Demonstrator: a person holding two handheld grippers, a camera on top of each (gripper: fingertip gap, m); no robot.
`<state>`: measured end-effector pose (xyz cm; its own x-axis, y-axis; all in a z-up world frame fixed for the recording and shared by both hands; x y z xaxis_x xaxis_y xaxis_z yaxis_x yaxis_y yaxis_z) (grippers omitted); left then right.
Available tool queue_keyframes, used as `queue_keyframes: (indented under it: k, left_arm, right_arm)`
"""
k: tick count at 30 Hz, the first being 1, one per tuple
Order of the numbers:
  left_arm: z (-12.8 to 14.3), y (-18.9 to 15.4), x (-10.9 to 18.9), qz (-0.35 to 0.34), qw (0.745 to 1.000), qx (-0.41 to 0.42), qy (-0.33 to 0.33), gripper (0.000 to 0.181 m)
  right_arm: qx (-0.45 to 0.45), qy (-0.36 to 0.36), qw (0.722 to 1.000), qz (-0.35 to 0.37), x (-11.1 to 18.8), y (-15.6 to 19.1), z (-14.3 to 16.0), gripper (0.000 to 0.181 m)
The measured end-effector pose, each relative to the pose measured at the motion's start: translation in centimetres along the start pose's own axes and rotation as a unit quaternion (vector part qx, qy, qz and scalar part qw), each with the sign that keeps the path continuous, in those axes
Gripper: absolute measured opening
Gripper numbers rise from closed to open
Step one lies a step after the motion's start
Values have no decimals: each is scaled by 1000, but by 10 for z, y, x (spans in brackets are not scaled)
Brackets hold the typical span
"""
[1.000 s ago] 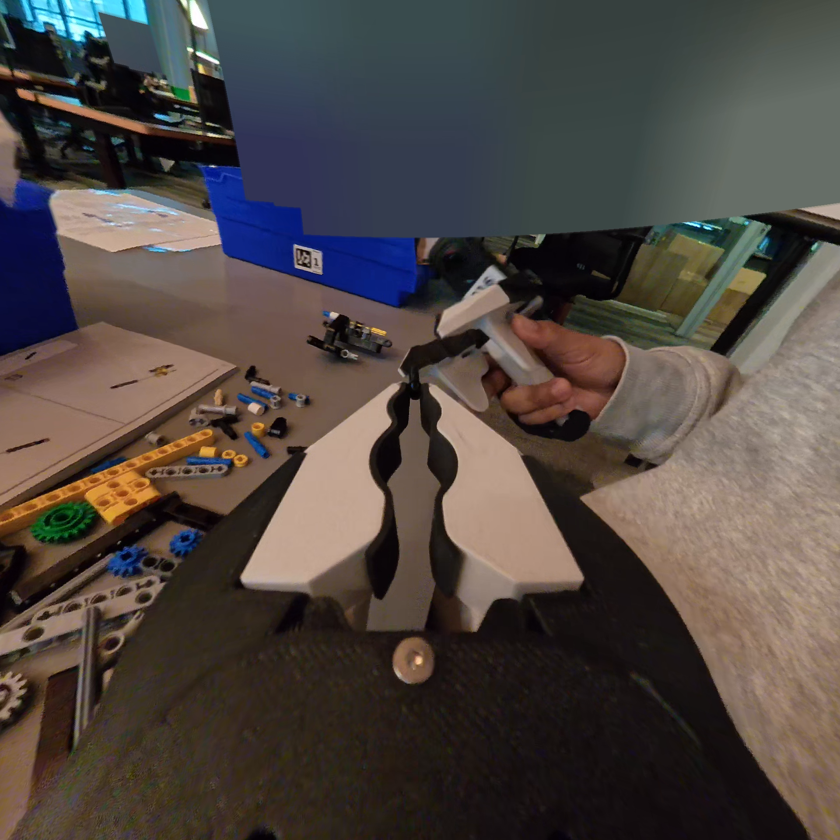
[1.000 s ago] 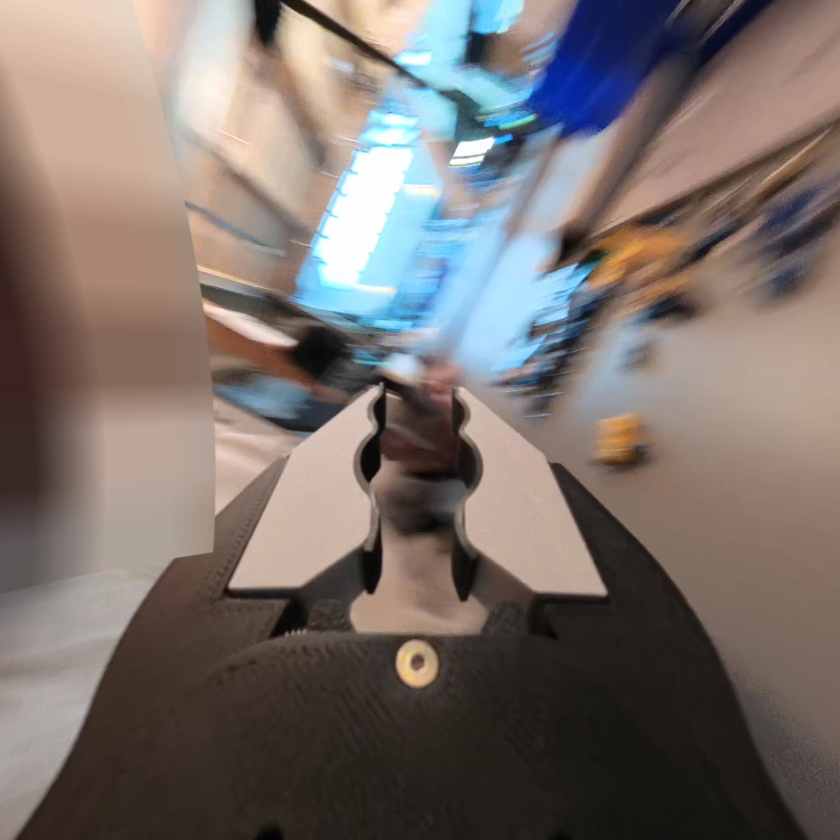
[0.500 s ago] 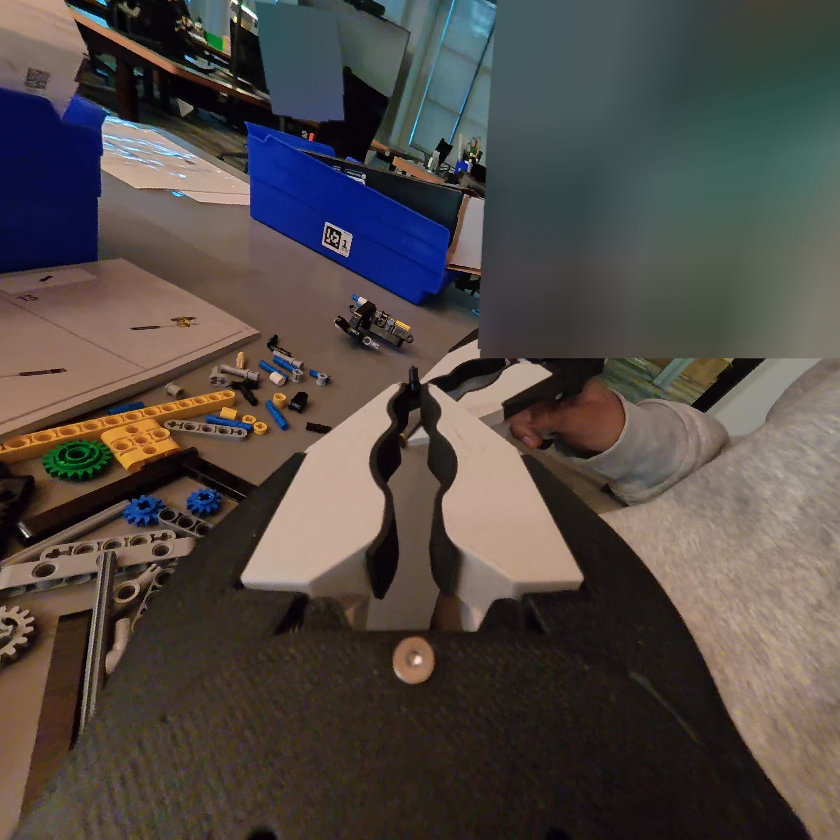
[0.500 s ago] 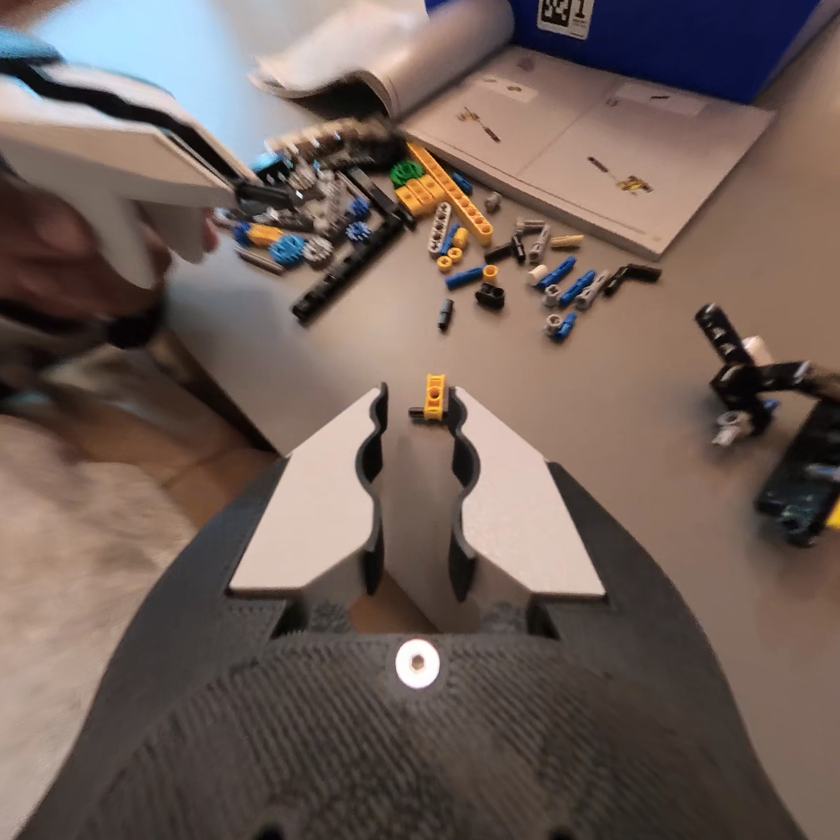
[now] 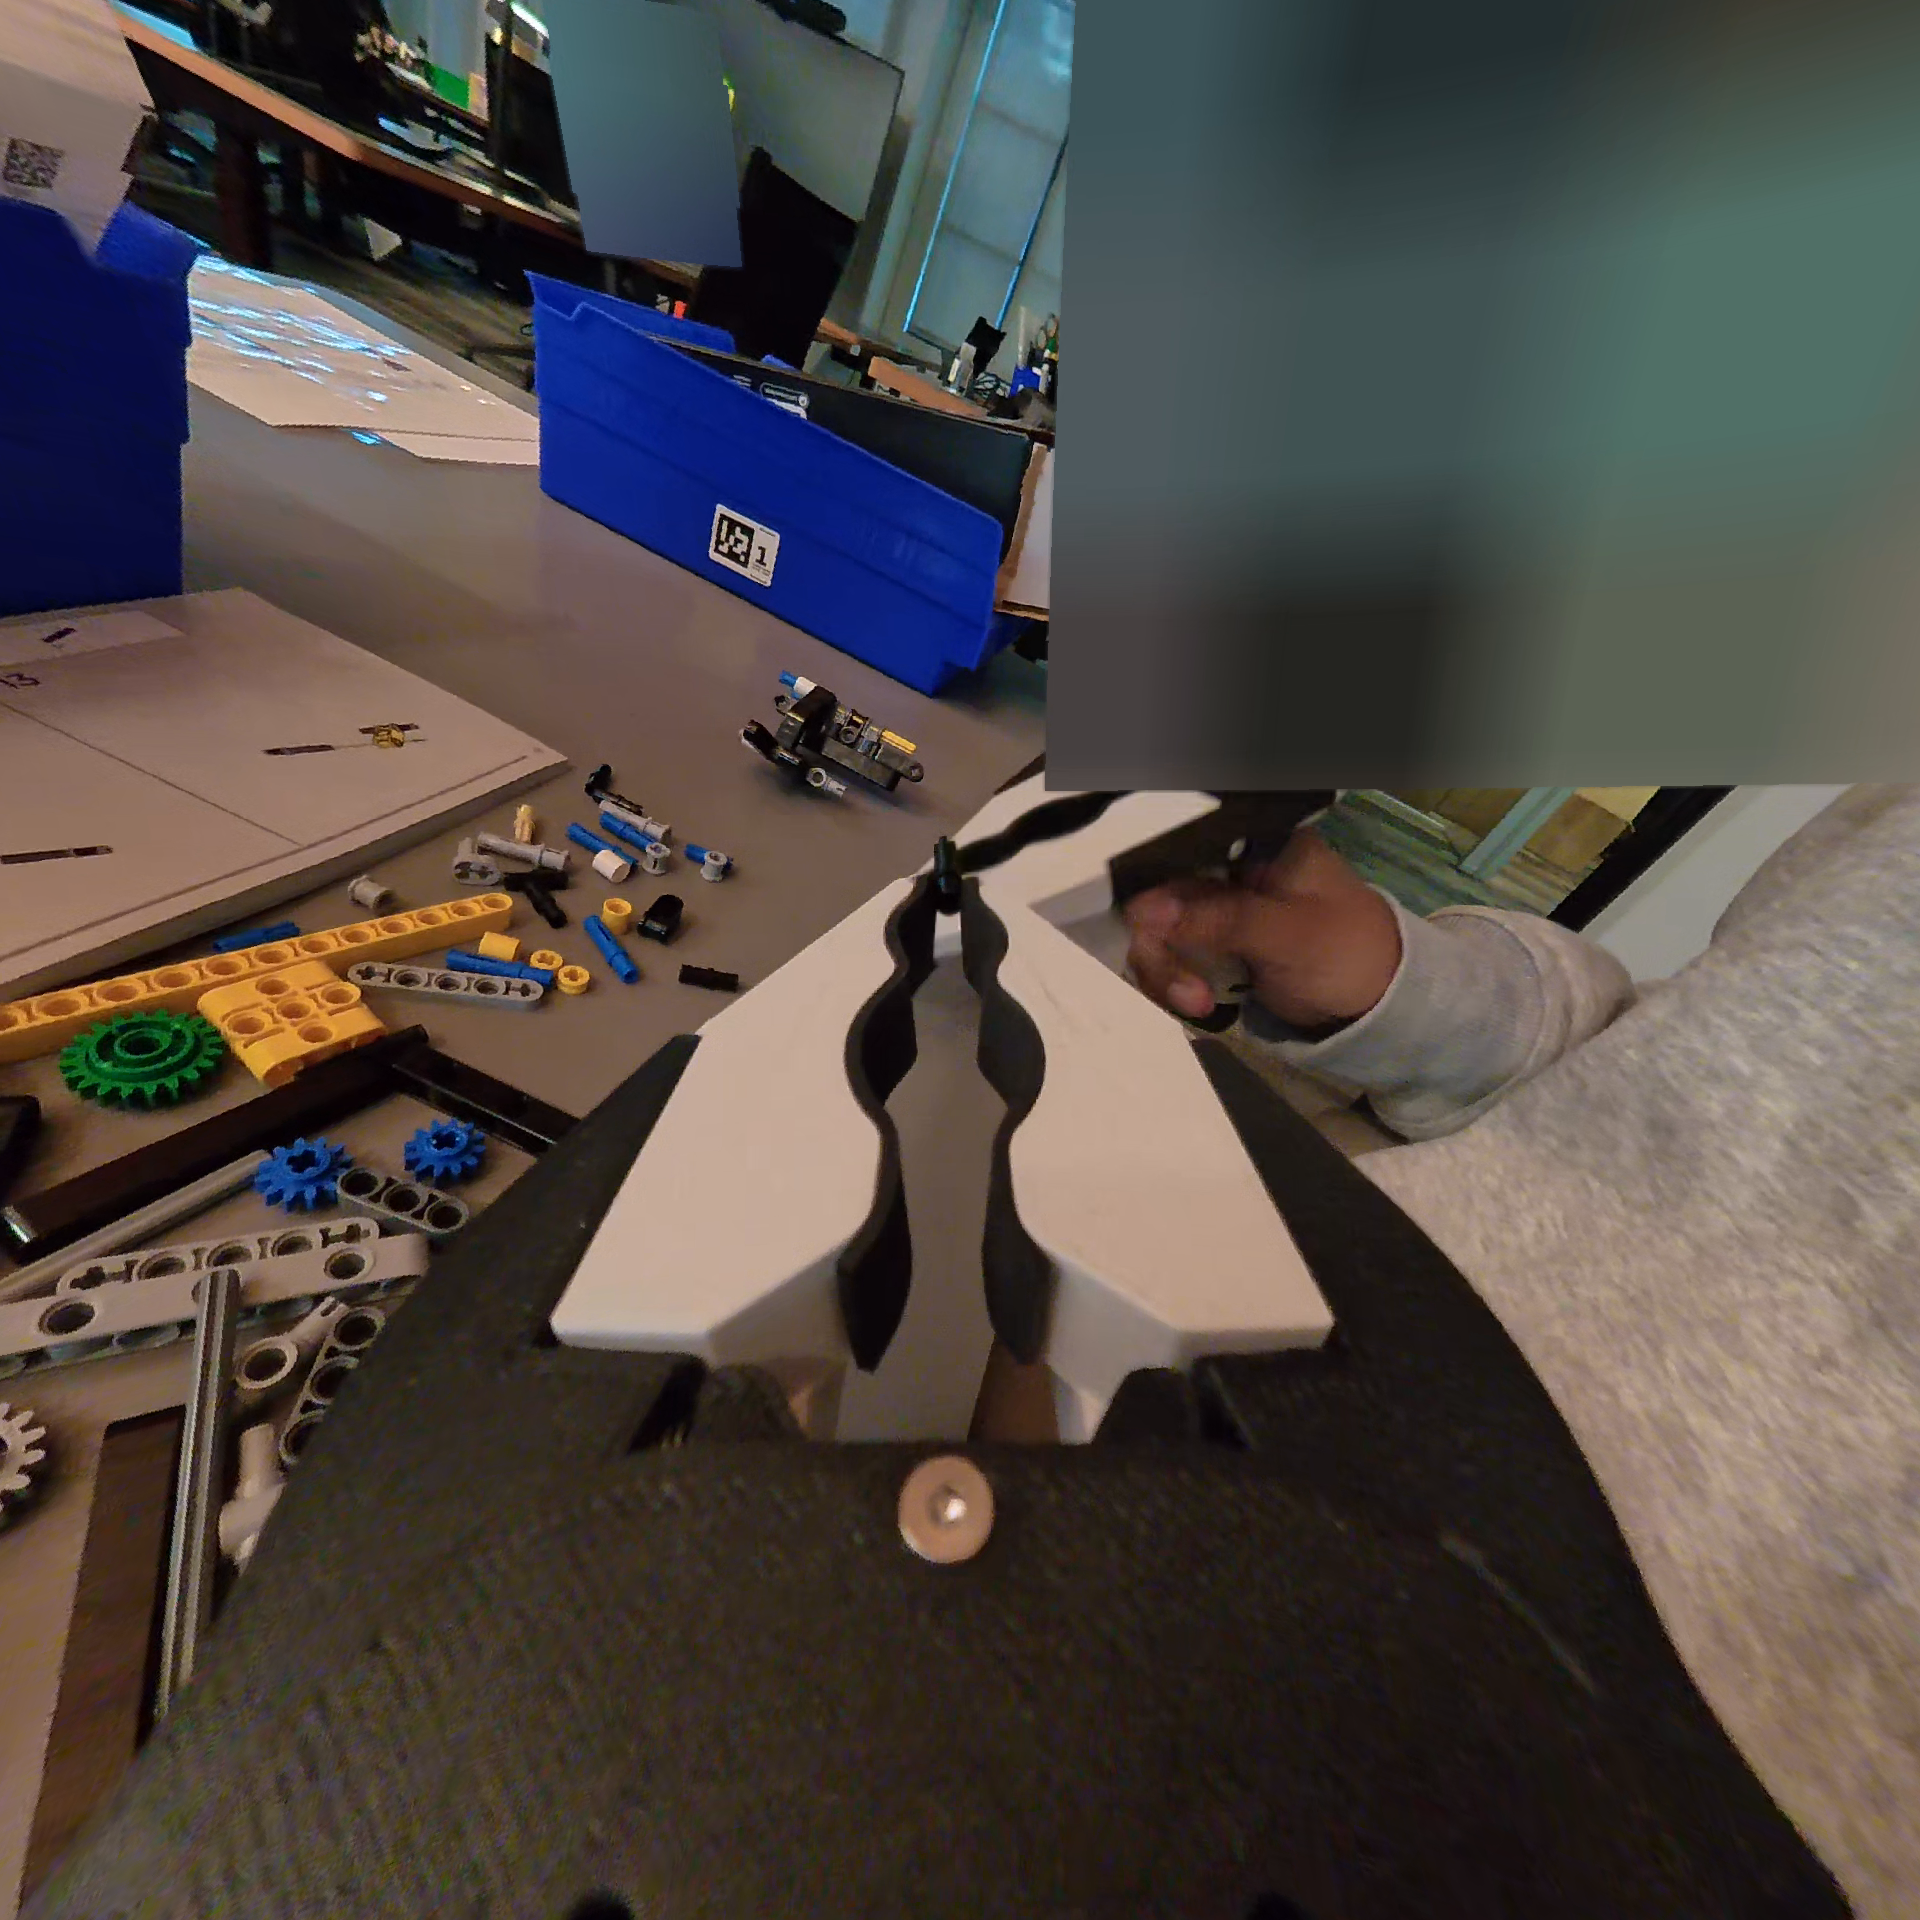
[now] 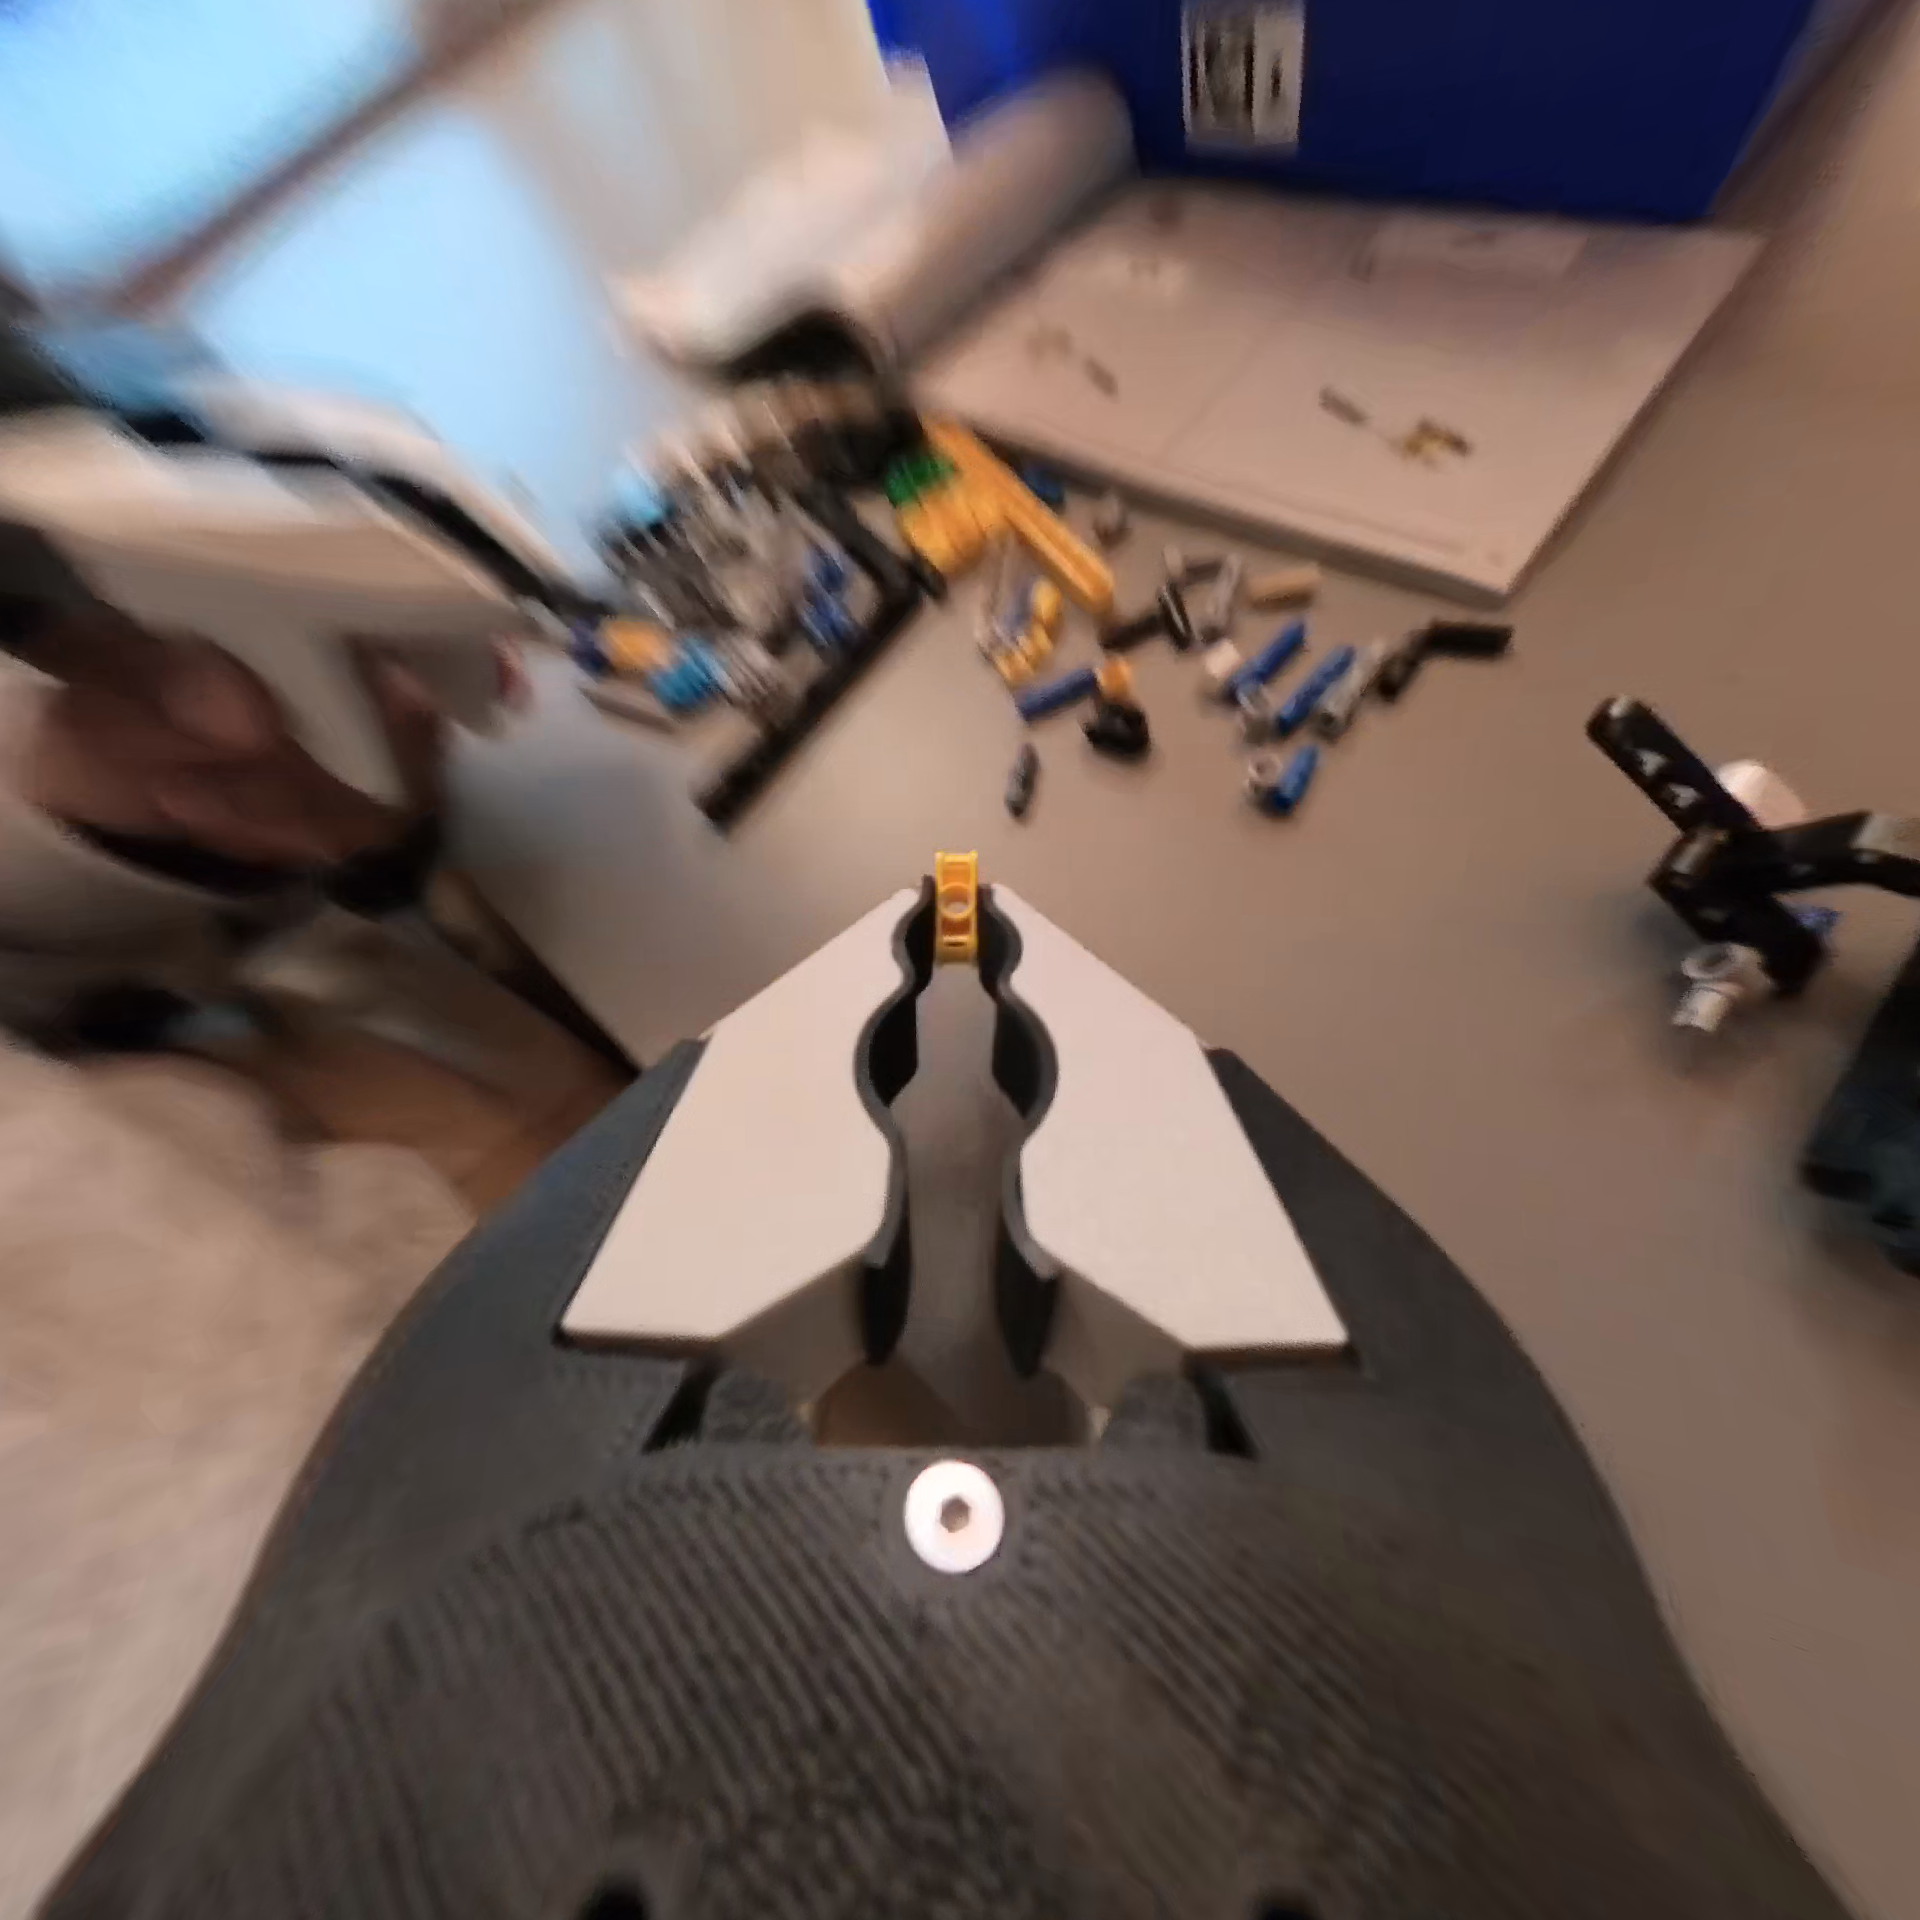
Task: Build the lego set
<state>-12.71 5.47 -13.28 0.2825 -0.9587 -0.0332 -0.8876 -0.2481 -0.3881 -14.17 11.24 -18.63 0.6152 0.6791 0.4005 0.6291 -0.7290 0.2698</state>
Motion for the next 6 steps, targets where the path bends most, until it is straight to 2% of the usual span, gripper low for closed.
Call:
queue_keyframes:
  k: [1,3,6]
  left_arm:
    - [0,0,0,0,1000,-2,-1,3]
    - [0,-1,0,-1,1000,-7,-2,3]
    - [0,-3,-1,0,1000,-14,-4,3]
  right_arm:
    - [-35,-31,998,-29,4,4,-10,5]
    - [-134,-108,978,-118,18,15,-34,5]
    - [-315,-205,894,-244,46,10,-63,4]
Point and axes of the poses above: each gripper's, where its closed fingertips meet, x back along the fingers, z out of its underside, y = z × x across the jaws, the point moved 1 cm from there along x, back along the fingers, and after that the axes turned 6 degrees about -y, right-handed, at the moved point
